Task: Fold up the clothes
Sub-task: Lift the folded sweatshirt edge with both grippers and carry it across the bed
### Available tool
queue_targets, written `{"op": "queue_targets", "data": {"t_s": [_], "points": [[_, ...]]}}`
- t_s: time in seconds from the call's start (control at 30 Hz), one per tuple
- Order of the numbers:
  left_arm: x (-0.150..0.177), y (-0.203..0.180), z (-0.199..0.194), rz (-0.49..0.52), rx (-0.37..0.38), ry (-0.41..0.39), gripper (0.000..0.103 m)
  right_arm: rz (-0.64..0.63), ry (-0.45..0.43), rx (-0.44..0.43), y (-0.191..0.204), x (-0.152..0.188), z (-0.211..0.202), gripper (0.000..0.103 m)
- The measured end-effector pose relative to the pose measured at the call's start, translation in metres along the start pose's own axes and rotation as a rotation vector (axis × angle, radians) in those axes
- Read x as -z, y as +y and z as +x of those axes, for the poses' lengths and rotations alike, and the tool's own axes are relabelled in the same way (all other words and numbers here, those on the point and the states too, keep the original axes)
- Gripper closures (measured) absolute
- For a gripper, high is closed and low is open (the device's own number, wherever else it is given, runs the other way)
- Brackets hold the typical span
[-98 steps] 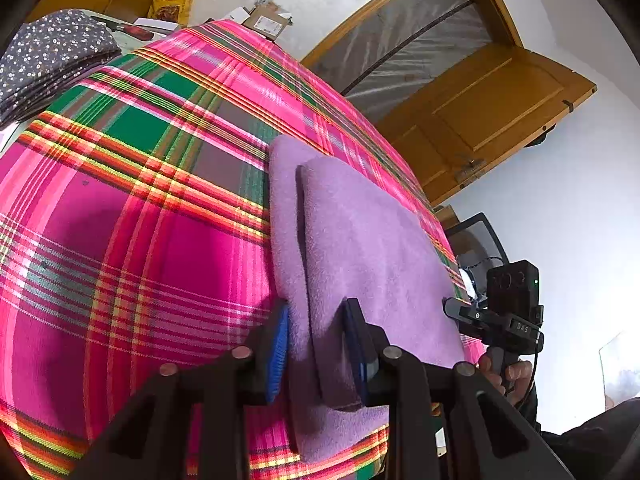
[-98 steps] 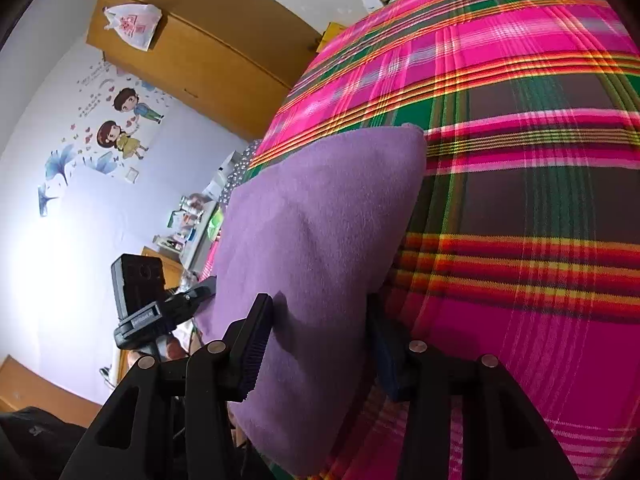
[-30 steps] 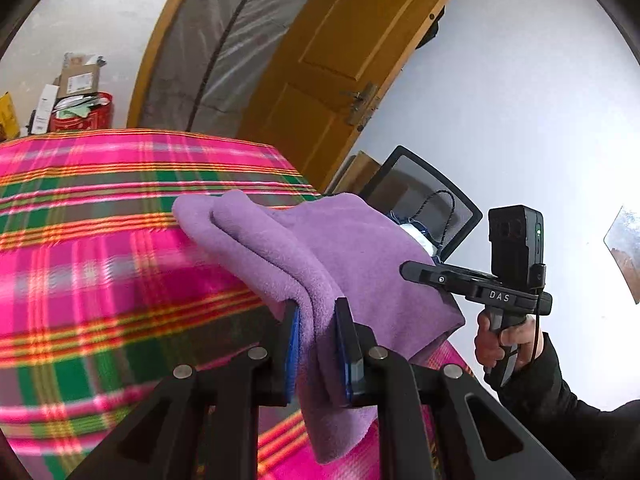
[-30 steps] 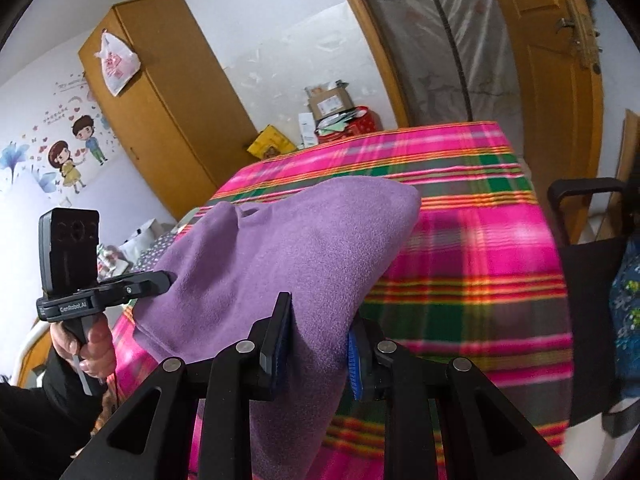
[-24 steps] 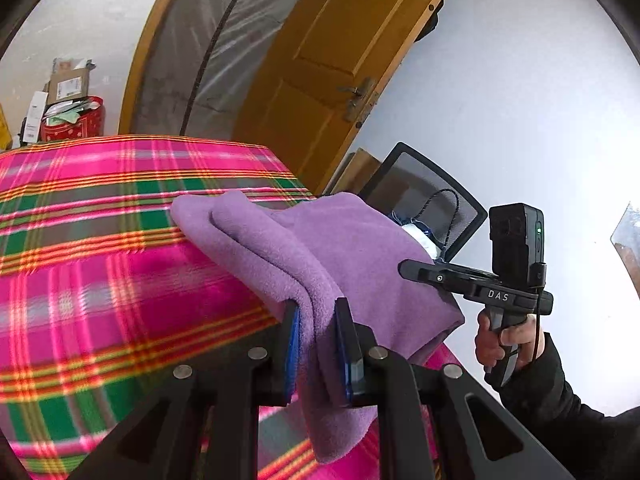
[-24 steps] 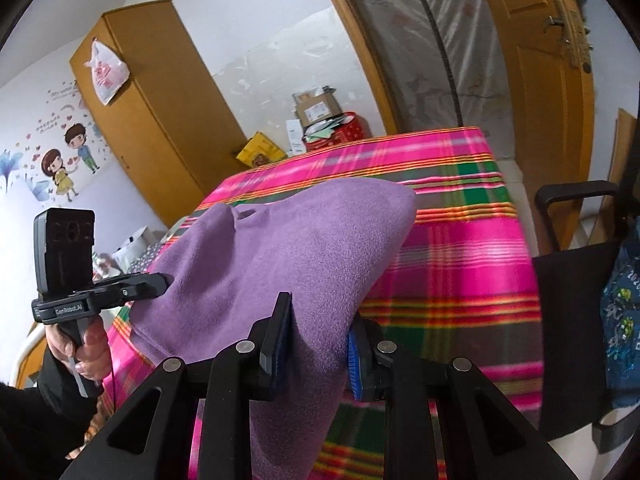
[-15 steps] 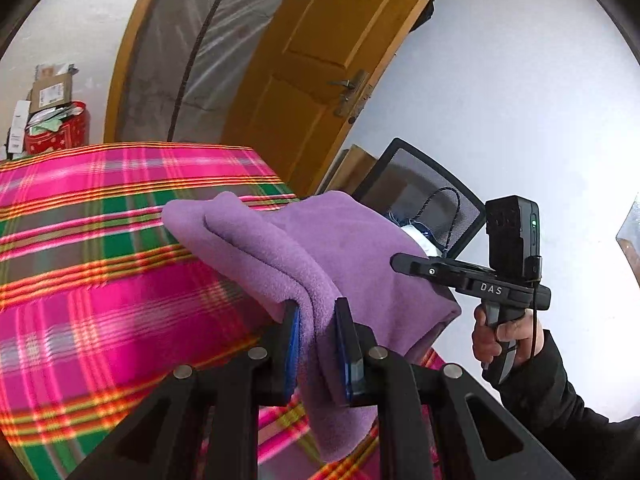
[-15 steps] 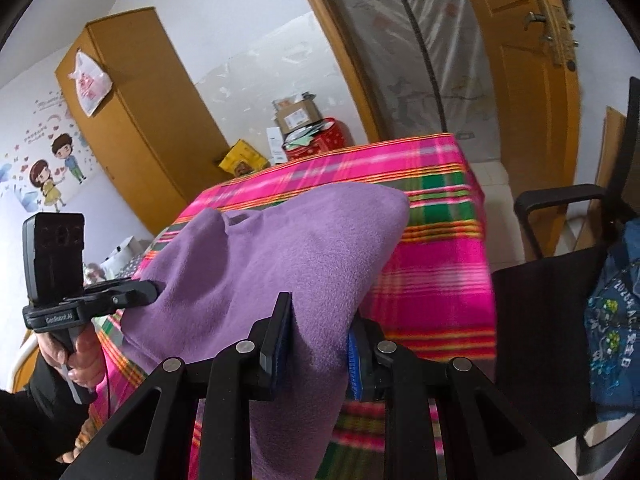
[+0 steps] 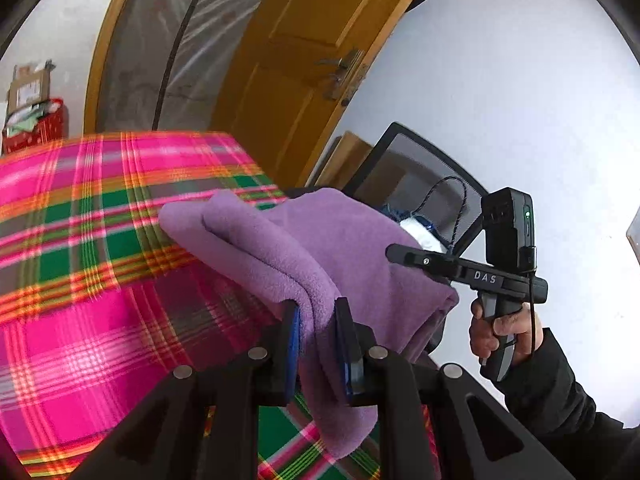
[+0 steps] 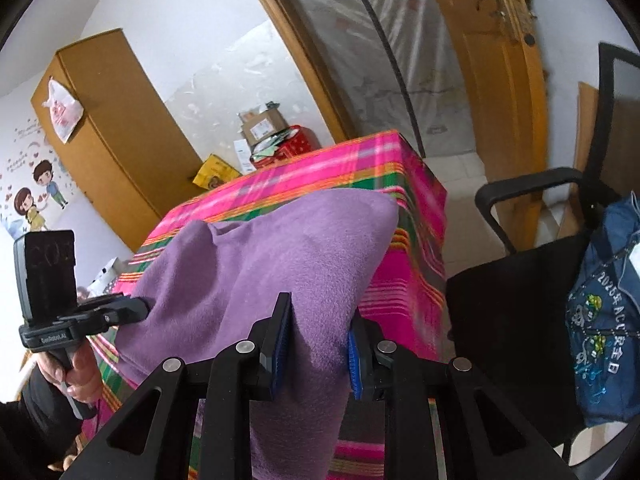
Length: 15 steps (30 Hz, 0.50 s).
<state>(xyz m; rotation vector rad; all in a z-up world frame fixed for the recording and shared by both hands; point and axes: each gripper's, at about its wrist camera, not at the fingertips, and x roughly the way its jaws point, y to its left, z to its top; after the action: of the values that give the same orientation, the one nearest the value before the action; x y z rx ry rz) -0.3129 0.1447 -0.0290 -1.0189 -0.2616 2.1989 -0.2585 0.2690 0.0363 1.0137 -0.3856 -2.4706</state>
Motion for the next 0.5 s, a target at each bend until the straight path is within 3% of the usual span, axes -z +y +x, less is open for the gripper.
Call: {"op": "queue_targets", "data": {"t_s": [0.2,0.33,0.5], "points": [[0.021,0.020,0.007,-0.039,-0.013,0.047,0.086,0.045,0.048,-0.009,-0.024,0.017,0.016,0.077],[0.030,0.035,0.013,-0.100,-0.003,0.082,0.085,0.080,0.047,-0.024,-0.031,0.023,0.016,0.068],[0.035,0.041,0.007,-0.137,0.017,0.088,0.084,0.068,0.032,0.048,-0.022,0.032,0.000,0.065]]}}
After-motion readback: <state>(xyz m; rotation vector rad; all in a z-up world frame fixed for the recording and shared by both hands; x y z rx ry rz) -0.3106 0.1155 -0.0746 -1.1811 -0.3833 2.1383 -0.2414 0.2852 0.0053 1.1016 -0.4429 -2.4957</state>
